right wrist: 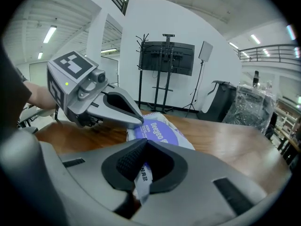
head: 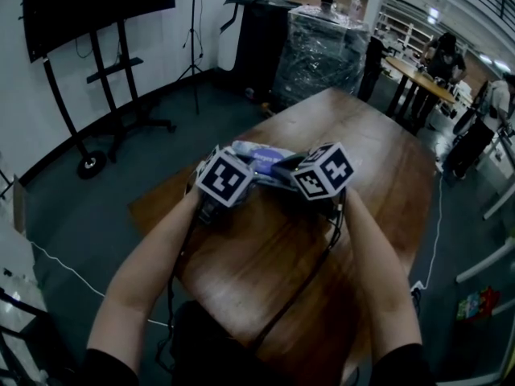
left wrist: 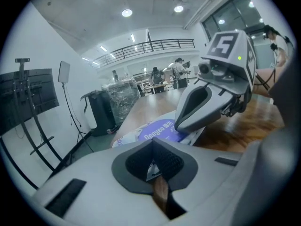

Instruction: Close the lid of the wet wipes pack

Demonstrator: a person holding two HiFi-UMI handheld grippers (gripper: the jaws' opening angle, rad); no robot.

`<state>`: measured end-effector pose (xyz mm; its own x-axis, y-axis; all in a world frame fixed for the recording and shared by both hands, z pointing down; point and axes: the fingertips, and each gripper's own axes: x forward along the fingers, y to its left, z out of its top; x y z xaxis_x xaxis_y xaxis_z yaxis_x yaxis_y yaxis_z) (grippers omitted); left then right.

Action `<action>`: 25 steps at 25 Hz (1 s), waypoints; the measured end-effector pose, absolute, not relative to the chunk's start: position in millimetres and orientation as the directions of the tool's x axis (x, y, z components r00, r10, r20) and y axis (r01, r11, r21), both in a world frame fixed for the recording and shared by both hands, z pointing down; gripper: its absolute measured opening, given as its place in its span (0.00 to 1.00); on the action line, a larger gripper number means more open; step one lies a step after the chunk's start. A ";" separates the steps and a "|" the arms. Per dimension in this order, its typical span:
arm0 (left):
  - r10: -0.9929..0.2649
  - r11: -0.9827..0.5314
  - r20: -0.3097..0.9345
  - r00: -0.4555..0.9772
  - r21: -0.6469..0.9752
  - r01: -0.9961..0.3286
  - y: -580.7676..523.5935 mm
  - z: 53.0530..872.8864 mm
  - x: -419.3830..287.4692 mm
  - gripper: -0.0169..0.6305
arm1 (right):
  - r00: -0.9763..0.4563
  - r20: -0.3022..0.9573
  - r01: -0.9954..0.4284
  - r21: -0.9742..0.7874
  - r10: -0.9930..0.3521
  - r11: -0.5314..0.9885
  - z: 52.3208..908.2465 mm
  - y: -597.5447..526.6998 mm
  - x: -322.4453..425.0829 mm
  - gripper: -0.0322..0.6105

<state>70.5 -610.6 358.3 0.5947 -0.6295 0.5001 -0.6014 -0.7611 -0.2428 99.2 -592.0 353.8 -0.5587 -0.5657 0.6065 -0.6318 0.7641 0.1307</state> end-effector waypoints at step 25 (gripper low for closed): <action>-0.687 -0.726 0.099 0.720 -0.118 -0.677 -413.0 266.6 42.1 0.04 | -0.561 0.043 -0.799 0.234 -0.827 0.554 237.2 -386.5 92.4 0.06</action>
